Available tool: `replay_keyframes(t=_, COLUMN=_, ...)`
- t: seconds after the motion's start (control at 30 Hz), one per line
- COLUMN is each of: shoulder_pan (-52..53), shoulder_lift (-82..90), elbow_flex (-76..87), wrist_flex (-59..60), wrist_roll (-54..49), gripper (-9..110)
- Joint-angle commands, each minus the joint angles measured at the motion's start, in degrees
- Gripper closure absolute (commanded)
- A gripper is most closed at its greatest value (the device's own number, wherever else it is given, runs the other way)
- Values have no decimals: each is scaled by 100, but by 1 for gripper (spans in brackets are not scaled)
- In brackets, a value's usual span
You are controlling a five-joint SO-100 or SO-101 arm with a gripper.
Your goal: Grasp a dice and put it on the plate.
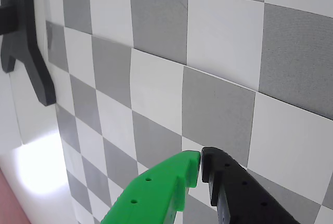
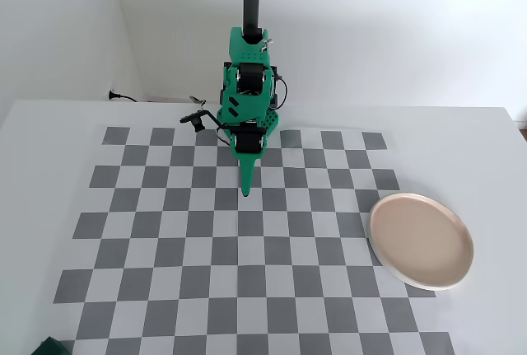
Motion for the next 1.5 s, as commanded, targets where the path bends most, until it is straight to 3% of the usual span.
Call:
replay_keyframes(t=0.0, shoulder_pan=-9, shoulder_lift=105, elbow_flex=-88, wrist_flex=44, wrist_roll=325, gripper=106)
replay_keyframes(t=1.1, shoulder_pan=114, shoulder_lift=97, elbow_flex=-105, wrist_flex=97, wrist_roll=475, gripper=106)
replay_keyframes(t=1.47, shoulder_pan=800, shoulder_lift=97, elbow_flex=-835, wrist_flex=176, wrist_roll=-589, gripper=106)
